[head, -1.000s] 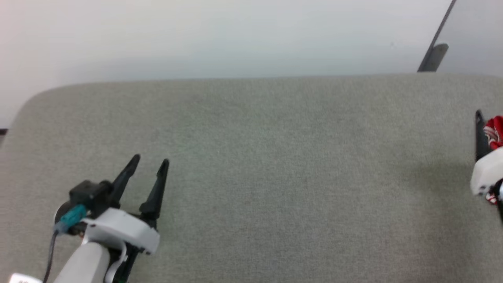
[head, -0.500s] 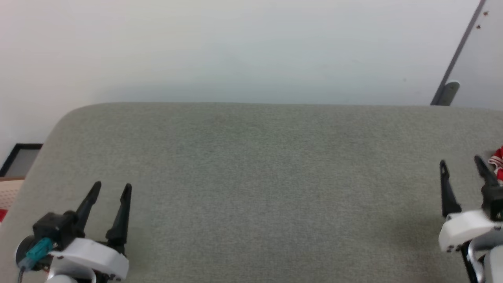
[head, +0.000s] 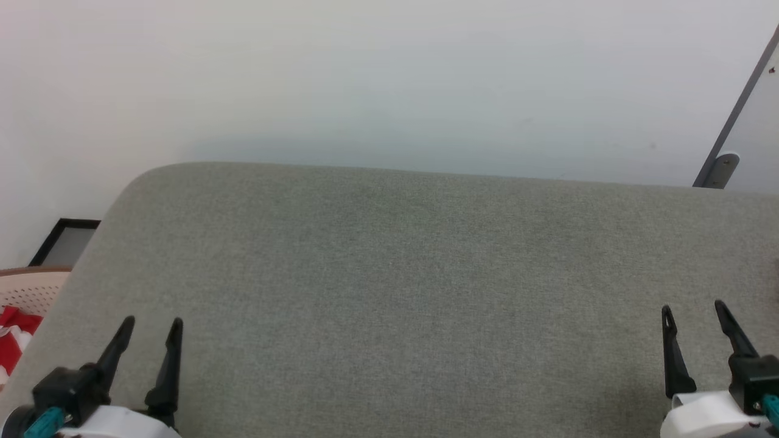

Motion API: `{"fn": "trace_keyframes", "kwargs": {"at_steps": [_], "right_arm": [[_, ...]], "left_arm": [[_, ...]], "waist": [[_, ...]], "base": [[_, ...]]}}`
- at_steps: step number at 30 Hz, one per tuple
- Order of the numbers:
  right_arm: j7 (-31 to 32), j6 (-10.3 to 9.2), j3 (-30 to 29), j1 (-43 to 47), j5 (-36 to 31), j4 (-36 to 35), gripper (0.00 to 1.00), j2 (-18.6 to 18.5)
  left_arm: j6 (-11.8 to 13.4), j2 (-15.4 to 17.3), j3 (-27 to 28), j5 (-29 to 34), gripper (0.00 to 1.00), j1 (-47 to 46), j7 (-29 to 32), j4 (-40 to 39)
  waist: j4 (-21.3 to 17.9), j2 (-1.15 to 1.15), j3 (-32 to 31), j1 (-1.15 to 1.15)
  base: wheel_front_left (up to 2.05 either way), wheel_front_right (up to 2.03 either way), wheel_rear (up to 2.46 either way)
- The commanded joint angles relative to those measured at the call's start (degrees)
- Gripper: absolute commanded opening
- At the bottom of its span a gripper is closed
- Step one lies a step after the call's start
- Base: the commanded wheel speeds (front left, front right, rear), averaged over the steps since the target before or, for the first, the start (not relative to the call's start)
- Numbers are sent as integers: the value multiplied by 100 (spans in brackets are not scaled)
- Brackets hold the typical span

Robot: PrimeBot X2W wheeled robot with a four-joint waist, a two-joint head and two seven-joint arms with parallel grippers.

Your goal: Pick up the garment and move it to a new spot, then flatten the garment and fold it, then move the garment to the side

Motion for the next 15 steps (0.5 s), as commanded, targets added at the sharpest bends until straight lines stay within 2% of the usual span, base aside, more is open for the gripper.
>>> {"fn": "trace_keyframes", "kwargs": {"at_steps": [1,15], "right_arm": [[-26,-12,-32,124,12,-55,100,45],[-27,-12,17,604,81,-535,100,172]], "left_arm": [[-13,-13,37,39,100,86,-4,-7],[-13,30,30,-228,100,213,-4,91]], "waist": [[4,0,-15,0],[-86,0,-66,0]], "base": [[0,0,0],[0,0,0]]}}
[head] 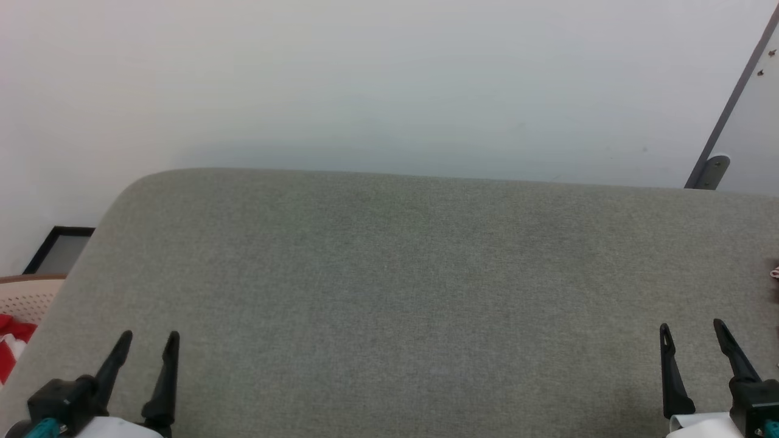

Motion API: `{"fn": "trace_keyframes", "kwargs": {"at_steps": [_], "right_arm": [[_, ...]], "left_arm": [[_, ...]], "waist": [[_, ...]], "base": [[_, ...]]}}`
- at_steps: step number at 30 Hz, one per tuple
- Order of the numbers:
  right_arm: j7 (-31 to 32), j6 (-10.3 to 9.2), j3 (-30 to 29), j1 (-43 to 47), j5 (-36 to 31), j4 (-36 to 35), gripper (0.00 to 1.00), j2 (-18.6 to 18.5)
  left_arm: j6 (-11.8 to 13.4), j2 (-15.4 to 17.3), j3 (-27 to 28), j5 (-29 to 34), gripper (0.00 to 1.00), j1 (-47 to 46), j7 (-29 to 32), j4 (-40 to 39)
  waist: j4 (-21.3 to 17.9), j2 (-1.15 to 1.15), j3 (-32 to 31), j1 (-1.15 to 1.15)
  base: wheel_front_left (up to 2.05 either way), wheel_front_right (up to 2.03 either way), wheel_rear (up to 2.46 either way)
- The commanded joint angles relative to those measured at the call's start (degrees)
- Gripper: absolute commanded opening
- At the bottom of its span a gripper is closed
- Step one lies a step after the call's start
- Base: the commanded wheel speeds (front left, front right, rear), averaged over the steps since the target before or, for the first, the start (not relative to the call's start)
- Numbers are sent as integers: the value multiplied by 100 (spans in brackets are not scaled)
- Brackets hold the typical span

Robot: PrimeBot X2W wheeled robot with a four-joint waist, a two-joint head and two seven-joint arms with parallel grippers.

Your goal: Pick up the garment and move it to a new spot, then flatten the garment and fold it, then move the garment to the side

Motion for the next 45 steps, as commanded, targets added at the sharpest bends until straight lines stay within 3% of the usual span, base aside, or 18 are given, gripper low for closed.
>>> {"fn": "trace_keyframes", "kwargs": {"at_steps": [1,21,22,27,45], "right_arm": [[-28,-12,24,103,50,-55,100,19],[-28,-12,124,119,195,-89,100,26],[-1,0,112,84,160,-74,0,8],[83,0,69,98,258,204,0,33],[565,-1,143,-121,2552,292,0,28]], "left_arm": [[-13,12,33,-48,100,51,-4,-7],[-13,37,51,-182,100,76,-4,-39],[0,27,47,-177,0,31,2,-21],[2,-210,-11,-261,0,150,34,168],[-1,-643,194,-1780,0,-43,534,90]], "waist": [[-24,0,-8,0],[-113,0,-34,0],[-113,0,-34,1],[-116,0,-31,0],[-163,0,36,0]], "base": [[0,0,0],[0,0,0],[0,0,0],[0,0,0],[0,0,0]]}}
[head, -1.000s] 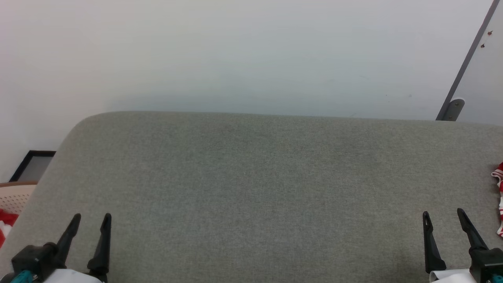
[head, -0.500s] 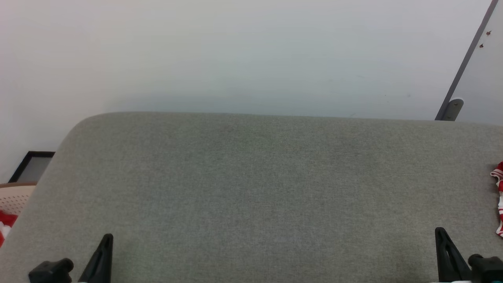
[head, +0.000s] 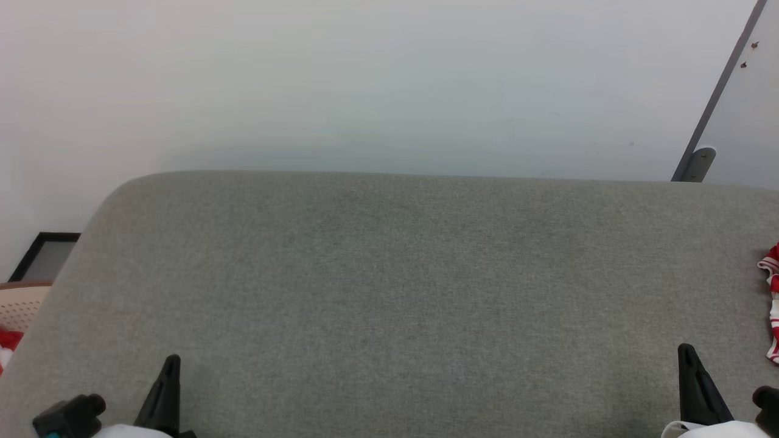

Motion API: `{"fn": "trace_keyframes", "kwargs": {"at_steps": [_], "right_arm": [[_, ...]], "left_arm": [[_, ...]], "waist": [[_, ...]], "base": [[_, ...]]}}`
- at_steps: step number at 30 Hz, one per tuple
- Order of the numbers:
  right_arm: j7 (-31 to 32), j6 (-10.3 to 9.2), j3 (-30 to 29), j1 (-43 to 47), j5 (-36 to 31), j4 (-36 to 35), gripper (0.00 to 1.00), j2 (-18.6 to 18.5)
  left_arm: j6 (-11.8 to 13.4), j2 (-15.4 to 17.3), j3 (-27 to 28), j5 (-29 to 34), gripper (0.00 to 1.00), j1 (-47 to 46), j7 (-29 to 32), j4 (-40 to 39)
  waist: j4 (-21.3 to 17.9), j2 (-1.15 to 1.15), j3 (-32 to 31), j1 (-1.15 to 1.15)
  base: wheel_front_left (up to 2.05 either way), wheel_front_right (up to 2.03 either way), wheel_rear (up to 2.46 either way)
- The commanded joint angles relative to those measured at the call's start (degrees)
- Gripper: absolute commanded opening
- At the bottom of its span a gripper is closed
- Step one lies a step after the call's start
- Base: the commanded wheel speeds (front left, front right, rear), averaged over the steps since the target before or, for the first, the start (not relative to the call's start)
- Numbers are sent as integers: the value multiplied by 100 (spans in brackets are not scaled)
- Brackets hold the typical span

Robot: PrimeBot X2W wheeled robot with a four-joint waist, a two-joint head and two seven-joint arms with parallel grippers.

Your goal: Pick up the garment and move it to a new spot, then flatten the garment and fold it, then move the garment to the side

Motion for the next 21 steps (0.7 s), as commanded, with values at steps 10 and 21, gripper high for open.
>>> {"fn": "trace_keyframes", "kwargs": {"at_steps": [10,21], "right_arm": [[242,-2,53,-280,1229,-32,0,-25],[467,-3,76,-394,2277,22,0,-28]], "left_arm": [[-5,-160,150,-826,0,-257,241,-138],[-6,-363,241,-1529,0,-346,474,-169]], "waist": [[-28,0,39,0],[-57,0,80,0]], "base": [[0,0,0],[0,0,0]]}}
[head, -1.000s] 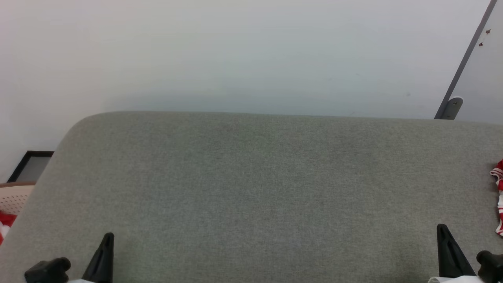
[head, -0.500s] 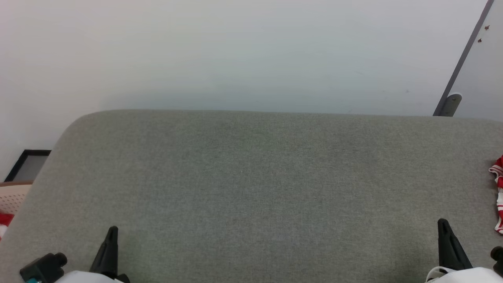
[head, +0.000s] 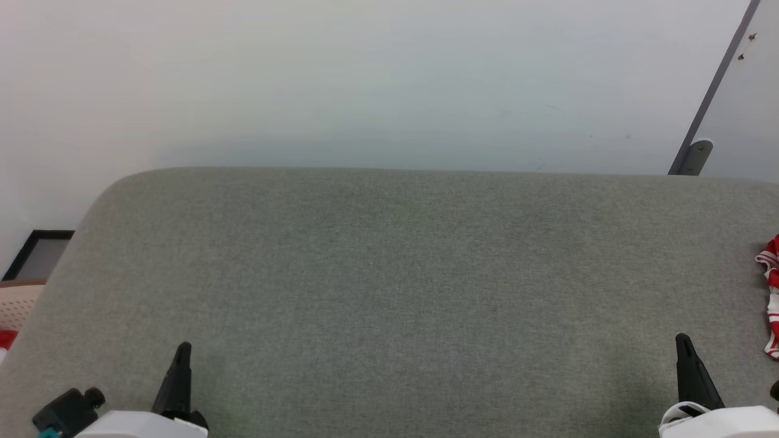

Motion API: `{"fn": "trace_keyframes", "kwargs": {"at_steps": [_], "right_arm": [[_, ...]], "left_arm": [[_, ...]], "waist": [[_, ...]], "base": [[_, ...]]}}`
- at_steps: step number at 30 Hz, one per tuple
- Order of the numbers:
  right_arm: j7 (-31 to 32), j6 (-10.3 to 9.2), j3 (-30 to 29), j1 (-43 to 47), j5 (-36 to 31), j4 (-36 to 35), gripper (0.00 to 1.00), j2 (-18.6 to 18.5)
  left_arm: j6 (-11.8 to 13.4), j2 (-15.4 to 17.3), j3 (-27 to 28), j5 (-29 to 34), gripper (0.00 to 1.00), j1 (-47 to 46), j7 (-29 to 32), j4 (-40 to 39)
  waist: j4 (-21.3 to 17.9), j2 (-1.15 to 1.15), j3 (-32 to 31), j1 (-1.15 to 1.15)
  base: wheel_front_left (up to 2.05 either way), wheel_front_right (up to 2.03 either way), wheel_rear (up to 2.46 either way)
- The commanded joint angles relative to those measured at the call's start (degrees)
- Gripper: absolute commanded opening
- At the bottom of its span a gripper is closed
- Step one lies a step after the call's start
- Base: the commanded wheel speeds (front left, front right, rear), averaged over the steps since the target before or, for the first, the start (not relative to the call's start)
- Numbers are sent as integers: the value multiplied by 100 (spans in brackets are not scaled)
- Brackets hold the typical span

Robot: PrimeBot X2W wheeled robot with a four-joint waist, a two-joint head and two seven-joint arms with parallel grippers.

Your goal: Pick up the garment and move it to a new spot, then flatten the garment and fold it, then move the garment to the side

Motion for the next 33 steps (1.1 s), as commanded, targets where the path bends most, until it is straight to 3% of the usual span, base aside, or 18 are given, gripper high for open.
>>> {"fn": "trace_keyframes", "kwargs": {"at_steps": [1,33], "right_arm": [[42,-3,8,-183,240,-50,0,-26],[563,-5,61,-427,2618,80,0,-31]], "left_arm": [[-7,15,56,-165,0,-159,39,-81],[-12,-452,266,-1759,0,-352,569,-152]], "waist": [[-5,0,6,0],[-86,0,121,0]], "base": [[0,0,0],[0,0,0]]}}
